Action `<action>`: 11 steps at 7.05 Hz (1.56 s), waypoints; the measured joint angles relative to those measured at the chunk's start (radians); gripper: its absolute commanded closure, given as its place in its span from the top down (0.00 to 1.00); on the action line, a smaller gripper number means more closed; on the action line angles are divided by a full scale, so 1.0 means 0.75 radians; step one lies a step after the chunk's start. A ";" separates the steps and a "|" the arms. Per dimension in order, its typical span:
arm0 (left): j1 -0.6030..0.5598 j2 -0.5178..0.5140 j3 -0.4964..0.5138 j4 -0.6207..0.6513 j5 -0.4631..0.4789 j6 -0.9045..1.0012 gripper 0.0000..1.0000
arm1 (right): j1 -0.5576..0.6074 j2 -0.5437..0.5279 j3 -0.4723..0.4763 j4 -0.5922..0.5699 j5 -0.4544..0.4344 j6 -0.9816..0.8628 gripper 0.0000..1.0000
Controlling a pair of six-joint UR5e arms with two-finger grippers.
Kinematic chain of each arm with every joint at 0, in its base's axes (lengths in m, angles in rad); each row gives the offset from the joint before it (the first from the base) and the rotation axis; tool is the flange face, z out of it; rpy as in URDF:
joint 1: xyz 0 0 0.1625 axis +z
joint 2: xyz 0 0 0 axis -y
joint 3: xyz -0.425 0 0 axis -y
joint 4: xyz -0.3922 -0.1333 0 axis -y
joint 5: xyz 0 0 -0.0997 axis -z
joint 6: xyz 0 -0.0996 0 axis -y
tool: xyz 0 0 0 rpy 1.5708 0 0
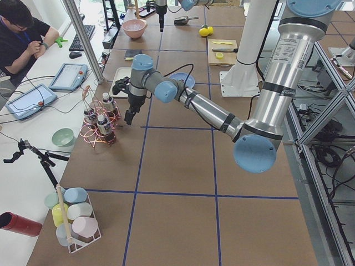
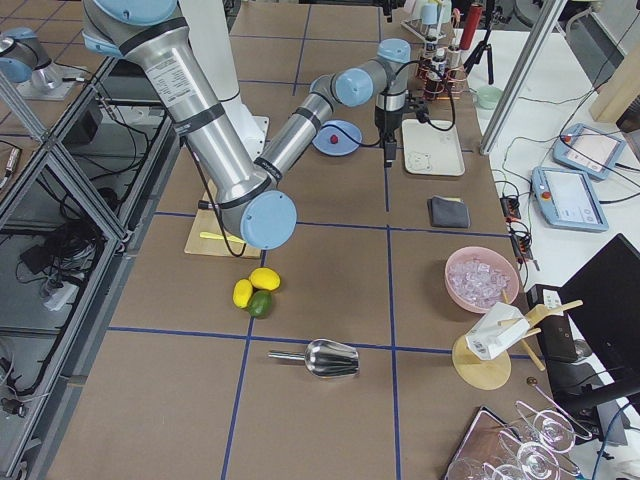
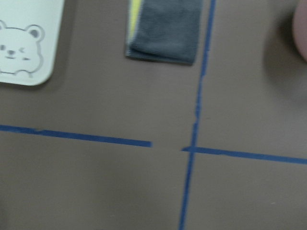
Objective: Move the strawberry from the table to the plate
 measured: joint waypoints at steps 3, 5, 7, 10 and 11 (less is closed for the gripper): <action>-0.335 0.031 0.303 -0.001 -0.155 0.576 1.00 | 0.371 -0.357 0.002 0.006 0.265 -0.606 1.00; -0.413 0.104 0.393 -0.003 -0.193 0.719 1.00 | 0.533 -0.583 0.000 0.007 0.329 -0.925 1.00; -0.424 0.141 0.406 0.044 -0.225 0.666 1.00 | 0.612 -0.636 -0.045 0.020 0.383 -0.997 1.00; -0.425 0.189 0.397 0.080 -0.309 0.520 1.00 | 0.669 -0.599 -0.341 0.325 0.416 -1.003 1.00; -0.425 0.205 0.392 0.082 -0.335 0.511 1.00 | 0.700 -0.613 -0.401 0.410 0.437 -1.001 1.00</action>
